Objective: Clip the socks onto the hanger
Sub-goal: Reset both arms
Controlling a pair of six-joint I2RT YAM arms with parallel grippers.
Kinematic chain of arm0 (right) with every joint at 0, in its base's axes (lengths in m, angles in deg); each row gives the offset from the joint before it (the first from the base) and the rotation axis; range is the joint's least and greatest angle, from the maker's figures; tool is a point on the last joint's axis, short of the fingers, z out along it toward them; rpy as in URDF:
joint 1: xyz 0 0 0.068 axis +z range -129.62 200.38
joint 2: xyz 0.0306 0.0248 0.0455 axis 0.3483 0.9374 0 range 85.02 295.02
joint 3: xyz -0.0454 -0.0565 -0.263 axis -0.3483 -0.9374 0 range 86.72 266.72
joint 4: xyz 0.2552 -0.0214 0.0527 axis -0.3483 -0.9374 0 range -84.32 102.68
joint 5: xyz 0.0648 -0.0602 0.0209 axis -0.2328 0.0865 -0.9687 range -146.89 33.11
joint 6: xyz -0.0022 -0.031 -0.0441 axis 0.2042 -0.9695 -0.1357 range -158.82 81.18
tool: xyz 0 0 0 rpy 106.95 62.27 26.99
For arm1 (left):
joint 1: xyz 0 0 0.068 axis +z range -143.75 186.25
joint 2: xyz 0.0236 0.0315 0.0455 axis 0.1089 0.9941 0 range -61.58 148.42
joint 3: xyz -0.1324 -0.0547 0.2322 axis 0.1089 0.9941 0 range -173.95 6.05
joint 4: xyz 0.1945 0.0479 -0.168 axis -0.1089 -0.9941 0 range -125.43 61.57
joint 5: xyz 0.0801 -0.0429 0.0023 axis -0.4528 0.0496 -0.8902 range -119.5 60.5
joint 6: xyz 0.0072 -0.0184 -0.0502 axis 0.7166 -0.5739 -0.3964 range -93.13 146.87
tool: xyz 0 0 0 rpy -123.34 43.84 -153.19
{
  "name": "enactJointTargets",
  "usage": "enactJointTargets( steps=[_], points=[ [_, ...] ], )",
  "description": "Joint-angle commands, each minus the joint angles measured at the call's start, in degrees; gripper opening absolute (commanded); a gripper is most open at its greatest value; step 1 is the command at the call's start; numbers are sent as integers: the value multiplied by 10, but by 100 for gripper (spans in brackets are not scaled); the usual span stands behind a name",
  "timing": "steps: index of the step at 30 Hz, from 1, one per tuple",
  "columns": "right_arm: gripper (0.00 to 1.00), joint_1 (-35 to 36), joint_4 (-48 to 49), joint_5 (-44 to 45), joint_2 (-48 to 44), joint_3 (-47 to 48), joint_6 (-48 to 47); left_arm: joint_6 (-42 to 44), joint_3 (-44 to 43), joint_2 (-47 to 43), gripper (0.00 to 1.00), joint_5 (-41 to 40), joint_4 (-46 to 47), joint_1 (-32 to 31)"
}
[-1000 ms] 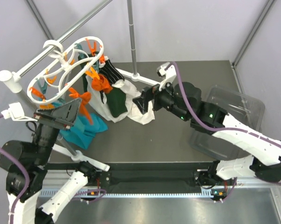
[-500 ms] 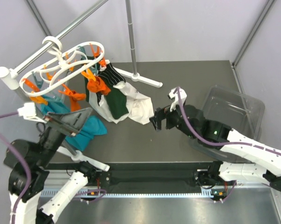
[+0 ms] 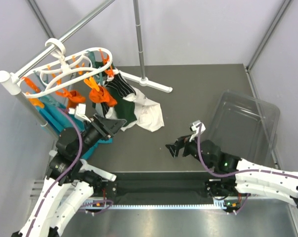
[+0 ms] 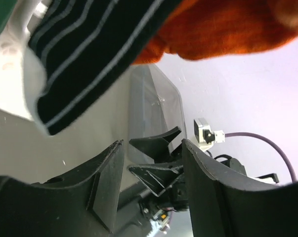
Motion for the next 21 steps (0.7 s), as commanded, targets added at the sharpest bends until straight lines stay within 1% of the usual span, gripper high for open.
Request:
enactJointTargets(
  steps=[1,2,3,4,5,6,7,8,9,10,11,12,13,14,15,16,17,18,19,20,21],
  points=[
    [100,-1,192,-16,-17,-43,6,37,57,-22,55,11,84,2],
    [100,-1,210,-27,-14,-53,4,38,99,-23,56,14,116,2],
    [100,-1,232,-33,-10,-72,1,34,122,-26,56,19,133,-1],
    [100,-1,251,-37,0,-82,0,31,143,-26,56,28,151,-12],
    [100,-1,293,-46,6,-91,0,25,184,-24,56,30,201,-21],
    [100,-1,317,-49,19,-114,1,26,203,-23,57,26,215,-33],
    [100,0,376,-55,25,-127,1,32,218,-23,57,7,248,-64],
    [100,0,410,-57,31,-142,2,55,245,-21,57,-10,280,-84],
    [100,0,445,-56,45,-175,3,68,256,-21,58,-25,297,-122],
    [100,-1,489,-53,53,-191,5,81,268,-22,58,-38,313,-141],
    [100,0,564,-52,63,-206,6,99,296,-24,59,-60,329,-157],
    [100,-1,608,-52,86,-242,6,102,312,-27,59,-65,371,-169],
    [100,-1,642,-49,98,-255,6,101,349,-31,60,-65,392,-181],
    [100,-1,708,-45,111,-268,6,91,369,-42,60,-61,417,-184],
    [100,-1,739,-42,132,-293,8,84,389,-50,61,-59,449,-186],
    [100,-1,766,-30,142,-305,13,77,427,-62,61,-59,462,-186],
    [100,-1,791,-19,154,-320,18,63,446,-93,61,-62,468,-186],
    [100,-1,785,-13,158,-321,20,58,454,-113,62,-64,462,-187],
    [100,-1,771,-9,158,-321,26,52,494,-136,62,-67,448,-186],
    [100,-1,759,-11,151,-321,27,44,504,-188,62,-72,432,-186],
    [100,-1,734,-13,136,-320,27,40,514,-218,62,-80,405,-186]
  ],
)
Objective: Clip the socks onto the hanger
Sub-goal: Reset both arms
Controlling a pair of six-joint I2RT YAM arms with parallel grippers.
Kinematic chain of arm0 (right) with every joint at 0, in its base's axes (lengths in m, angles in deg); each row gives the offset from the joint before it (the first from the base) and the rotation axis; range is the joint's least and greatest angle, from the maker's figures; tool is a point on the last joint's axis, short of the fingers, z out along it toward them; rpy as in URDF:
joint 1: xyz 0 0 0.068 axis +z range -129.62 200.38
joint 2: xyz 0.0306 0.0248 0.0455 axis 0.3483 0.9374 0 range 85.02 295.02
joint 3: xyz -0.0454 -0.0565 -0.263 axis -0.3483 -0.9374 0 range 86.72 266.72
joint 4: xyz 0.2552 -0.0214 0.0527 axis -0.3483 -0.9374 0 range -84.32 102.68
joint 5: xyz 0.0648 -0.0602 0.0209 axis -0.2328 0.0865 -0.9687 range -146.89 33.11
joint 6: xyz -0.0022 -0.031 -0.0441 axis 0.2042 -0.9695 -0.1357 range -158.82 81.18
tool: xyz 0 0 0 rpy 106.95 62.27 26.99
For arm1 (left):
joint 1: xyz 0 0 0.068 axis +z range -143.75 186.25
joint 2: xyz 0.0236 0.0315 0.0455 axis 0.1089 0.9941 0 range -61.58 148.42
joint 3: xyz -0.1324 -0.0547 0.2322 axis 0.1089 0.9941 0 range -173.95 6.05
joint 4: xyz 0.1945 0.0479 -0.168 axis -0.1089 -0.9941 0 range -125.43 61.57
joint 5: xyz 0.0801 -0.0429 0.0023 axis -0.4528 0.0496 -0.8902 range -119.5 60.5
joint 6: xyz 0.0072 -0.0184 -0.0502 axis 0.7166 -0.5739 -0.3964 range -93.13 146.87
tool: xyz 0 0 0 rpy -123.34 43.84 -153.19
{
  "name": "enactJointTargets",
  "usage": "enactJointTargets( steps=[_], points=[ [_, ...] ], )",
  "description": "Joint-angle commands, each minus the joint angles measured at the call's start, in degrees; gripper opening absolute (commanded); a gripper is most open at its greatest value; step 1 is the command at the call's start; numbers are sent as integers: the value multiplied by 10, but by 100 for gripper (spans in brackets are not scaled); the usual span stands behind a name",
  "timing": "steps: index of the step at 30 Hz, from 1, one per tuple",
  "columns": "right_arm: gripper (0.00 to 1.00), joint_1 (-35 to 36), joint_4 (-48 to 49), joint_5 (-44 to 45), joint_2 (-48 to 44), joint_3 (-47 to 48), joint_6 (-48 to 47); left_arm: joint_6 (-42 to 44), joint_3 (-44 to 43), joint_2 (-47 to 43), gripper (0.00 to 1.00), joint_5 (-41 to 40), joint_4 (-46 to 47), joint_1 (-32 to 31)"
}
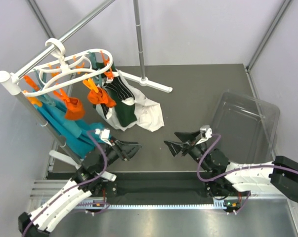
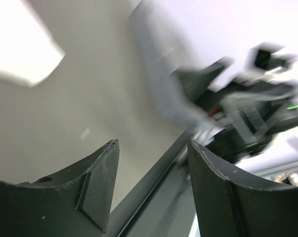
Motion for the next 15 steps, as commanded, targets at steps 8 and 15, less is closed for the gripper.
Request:
enactJointTargets(
  steps=[8,15],
  points=[
    [100,-1,-140,93,-213,-135,18,-21,93,-91,63,-9,-28,-3],
    [100,0,-196,116,-240,-135,47,-22,91,-118,64,-30,-73,-3]
  ],
)
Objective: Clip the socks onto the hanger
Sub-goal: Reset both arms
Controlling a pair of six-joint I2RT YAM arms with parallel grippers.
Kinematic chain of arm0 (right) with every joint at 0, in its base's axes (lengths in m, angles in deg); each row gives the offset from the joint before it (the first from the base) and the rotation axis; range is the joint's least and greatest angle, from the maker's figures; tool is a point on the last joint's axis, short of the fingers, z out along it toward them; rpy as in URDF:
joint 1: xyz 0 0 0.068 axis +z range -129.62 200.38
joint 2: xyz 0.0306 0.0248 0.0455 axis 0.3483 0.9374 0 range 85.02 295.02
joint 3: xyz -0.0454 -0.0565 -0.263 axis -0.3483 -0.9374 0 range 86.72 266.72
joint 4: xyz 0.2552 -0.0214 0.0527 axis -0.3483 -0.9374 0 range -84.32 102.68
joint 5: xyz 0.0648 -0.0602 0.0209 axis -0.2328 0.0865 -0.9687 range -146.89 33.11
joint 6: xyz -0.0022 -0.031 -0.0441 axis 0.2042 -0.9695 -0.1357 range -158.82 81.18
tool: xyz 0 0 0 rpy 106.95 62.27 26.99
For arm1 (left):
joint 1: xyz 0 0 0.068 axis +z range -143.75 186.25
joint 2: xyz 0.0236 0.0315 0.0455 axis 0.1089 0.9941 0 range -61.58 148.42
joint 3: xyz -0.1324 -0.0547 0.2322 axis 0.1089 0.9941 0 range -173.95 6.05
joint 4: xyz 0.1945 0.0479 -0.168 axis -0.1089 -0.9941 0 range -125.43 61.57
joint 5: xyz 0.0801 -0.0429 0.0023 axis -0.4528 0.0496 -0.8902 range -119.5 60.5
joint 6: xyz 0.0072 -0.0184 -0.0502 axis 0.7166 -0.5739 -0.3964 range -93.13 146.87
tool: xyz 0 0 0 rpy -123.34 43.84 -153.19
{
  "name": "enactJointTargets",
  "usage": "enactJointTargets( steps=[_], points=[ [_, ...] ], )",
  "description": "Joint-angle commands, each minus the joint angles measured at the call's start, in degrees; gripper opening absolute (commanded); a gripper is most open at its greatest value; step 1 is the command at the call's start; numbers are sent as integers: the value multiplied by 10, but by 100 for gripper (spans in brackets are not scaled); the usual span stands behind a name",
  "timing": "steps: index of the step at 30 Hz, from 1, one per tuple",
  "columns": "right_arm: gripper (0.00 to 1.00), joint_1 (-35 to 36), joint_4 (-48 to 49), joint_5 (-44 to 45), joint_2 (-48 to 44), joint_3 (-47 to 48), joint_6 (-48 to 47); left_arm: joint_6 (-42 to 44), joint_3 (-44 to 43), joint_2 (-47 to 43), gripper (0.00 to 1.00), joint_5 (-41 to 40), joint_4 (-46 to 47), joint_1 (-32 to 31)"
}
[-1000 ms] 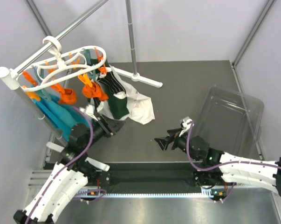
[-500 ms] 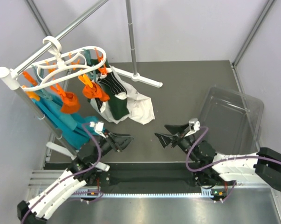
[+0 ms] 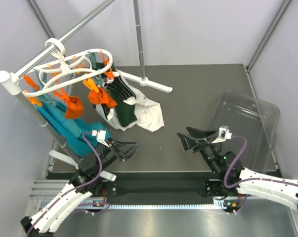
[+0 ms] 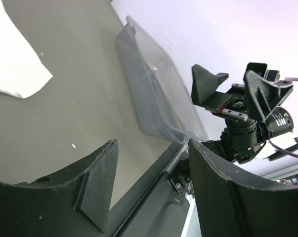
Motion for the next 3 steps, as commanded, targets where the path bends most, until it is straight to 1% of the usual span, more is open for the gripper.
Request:
enactJointTargets(
  steps=[1,3],
  points=[
    [100,-1,-24,32,52,-135,28,-4,96,-2,64,-11,-14,-3],
    [100,-1,8,35,84,-134,36,-9,96,-5,64,-7,-19,-2]
  ],
)
